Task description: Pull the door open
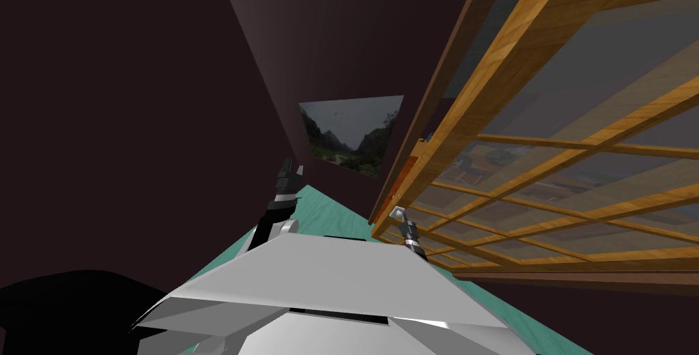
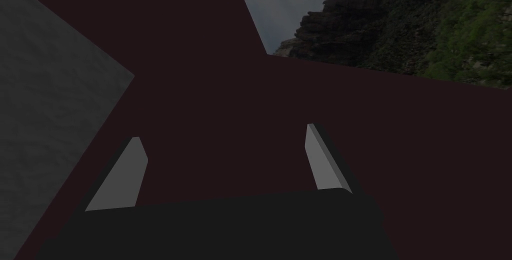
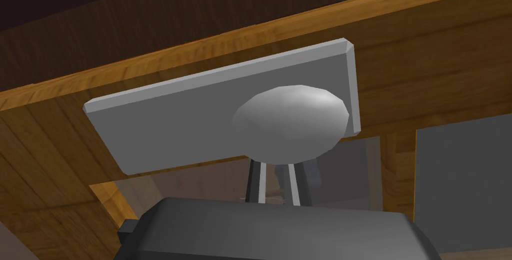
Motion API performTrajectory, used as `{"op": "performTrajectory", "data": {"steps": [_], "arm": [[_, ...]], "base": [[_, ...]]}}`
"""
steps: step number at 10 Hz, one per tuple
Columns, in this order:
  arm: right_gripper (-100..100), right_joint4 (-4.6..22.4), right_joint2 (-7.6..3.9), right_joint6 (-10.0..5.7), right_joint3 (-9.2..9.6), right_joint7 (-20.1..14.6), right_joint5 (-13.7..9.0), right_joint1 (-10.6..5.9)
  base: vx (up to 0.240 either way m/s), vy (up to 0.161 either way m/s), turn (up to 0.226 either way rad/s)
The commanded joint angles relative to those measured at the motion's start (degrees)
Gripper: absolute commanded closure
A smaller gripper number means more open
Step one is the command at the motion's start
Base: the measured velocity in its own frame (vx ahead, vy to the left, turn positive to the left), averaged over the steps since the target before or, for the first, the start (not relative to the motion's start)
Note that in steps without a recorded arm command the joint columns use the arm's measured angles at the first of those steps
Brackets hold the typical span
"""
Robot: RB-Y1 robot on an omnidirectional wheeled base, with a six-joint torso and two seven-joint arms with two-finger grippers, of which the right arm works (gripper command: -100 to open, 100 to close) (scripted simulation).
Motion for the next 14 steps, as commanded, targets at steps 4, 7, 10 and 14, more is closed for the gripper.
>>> {"op": "performTrajectory", "data": {"steps": [4,7,10,14], "arm": [[100,0.1,-0.52,-1.07,2.41,-6.9,-2.3,-1.16],[-100,1.4,-0.36,-0.11,3.08,-10.6,-4.0,-1.15],[-100,0.8,0.27,0.55,3.84,-15.3,-5.7,-1.51],[-100,0.1,1.1,1.42,4.83,-21.3,-7.9,-1.99]], "base": [[-0.031,-0.009,0.017],[-0.052,-0.024,0.009],[-0.088,0.012,0.036],[-0.07,-0.012,0.018]]}}
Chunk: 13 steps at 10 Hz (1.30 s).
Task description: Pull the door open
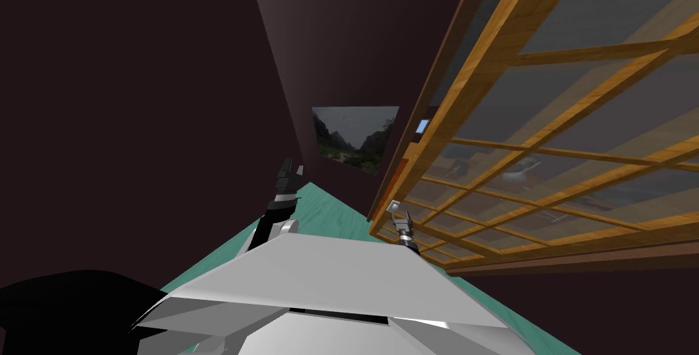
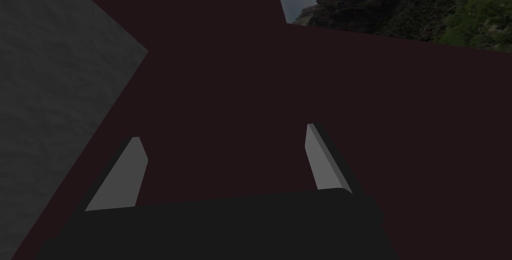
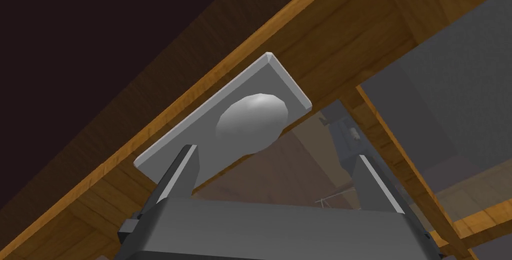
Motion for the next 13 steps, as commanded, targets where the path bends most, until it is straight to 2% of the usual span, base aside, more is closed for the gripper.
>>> {"op": "performTrajectory", "data": {"steps": [1,2,4,5,7,8,13], "arm": [[-100,-0.3,0.45,0.49,0.54,-2.9,-1.2,-0.31],[-100,-0.3,0.45,0.49,0.54,-3.5,-1.2,-0.31],[-100,-0.8,1.08,1.15,1.29,-7.2,-2.9,-0.68],[-100,-0.8,1.08,1.15,1.29,-8.0,-2.9,-0.68],[-100,-1.4,1.72,1.82,2.06,-11.6,-4.7,-1.05],[-100,-1.4,1.72,1.82,2.06,-12.5,-4.7,-1.05],[-100,-2.4,2.94,3.1,3.54,-20.6,-8.0,-1.76]], "base": [[-0.077,-0.01,0.035],[-0.056,-0.008,0.011],[-0.068,-0.007,0.022],[-0.062,-0.007,0.014],[-0.067,-0.007,0.025],[-0.061,-0.008,0.014],[-0.067,-0.006,0.022]]}}
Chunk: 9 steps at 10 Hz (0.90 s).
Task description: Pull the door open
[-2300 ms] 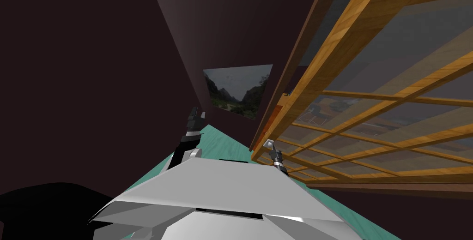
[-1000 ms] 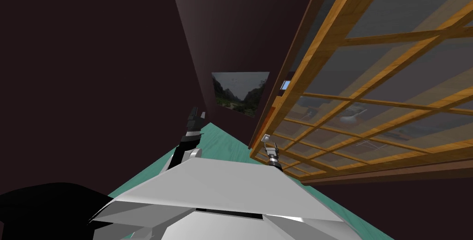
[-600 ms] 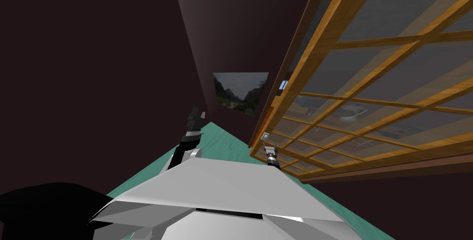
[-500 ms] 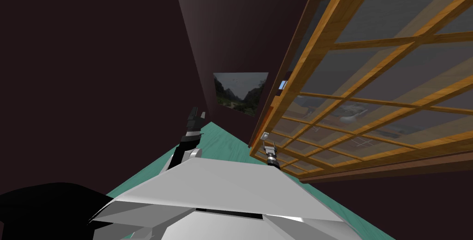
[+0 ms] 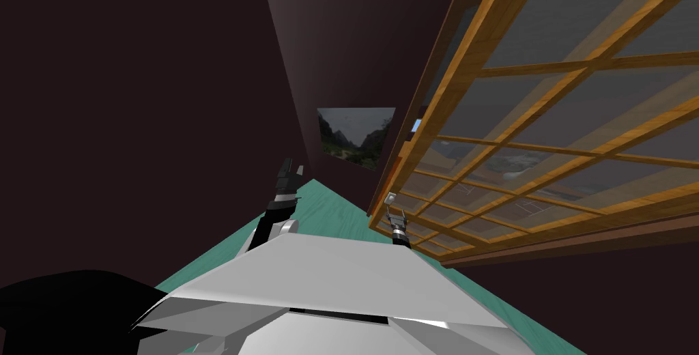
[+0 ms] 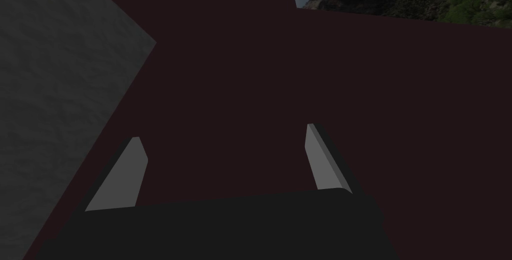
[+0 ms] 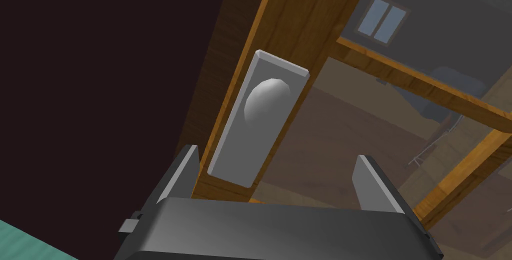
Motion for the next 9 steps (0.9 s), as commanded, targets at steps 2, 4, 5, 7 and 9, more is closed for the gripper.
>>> {"op": "performTrajectory", "data": {"steps": [2,4,5,7,9], "arm": [[-100,-0.2,0.41,0.42,0.56,-4.0,-1.2,-0.35],[-100,-0.4,0.67,0.7,0.88,-5.9,-2.0,-0.5],[-100,-0.6,0.91,0.94,1.16,-7.7,-2.6,-0.64],[-100,-1.0,1.32,1.37,1.66,-10.7,-3.7,-0.87],[-100,-1.2,1.62,1.69,2.02,-12.9,-4.5,-1.05]], "base": [[-0.056,-0.006,0.016],[-0.061,-0.012,0.017],[-0.057,-0.006,0.012],[-0.071,-0.007,0.023],[-0.069,-0.007,0.014]]}}
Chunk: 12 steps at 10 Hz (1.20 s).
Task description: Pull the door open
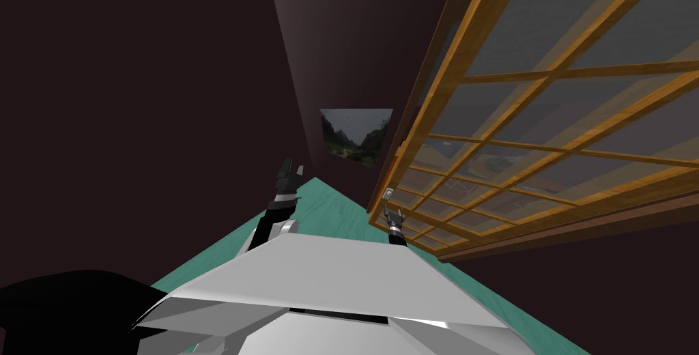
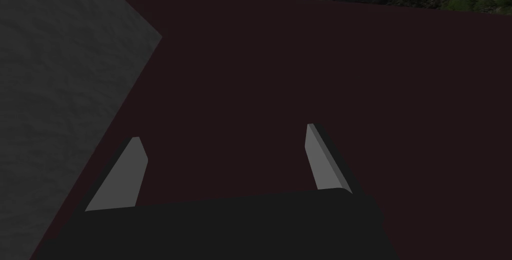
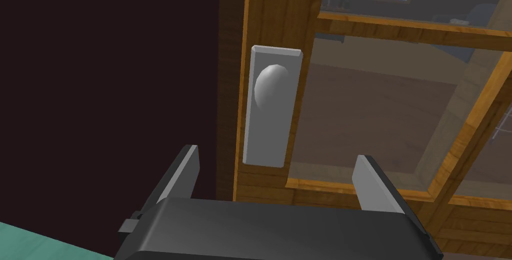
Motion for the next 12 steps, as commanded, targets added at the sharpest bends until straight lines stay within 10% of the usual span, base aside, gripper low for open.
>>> {"op": "performTrajectory", "data": {"steps": [1,9,10,11,12], "arm": [[-100,-0.3,0.28,0.32,0.3,-2.0,-0.7,-0.16],[-100,3.0,-4.9,-2.35,-1.88,-6.8,-2.2,1.51],[-100,3.8,-4.21,-2.77,-1.53,-6.3,-1.9,0.94],[100,3.8,-4.21,-2.77,-1.53,-6.3,-1.9,0.94],[100,3.8,-4.21,-2.77,-1.53,-6.3,-1.9,0.94]], "base": [[-0.071,-0.008,0.013],[0.166,-0.016,0.089],[0.106,-0.039,0.025],[-0.015,0.005,-0.018],[-0.041,0.012,-0.01]]}}
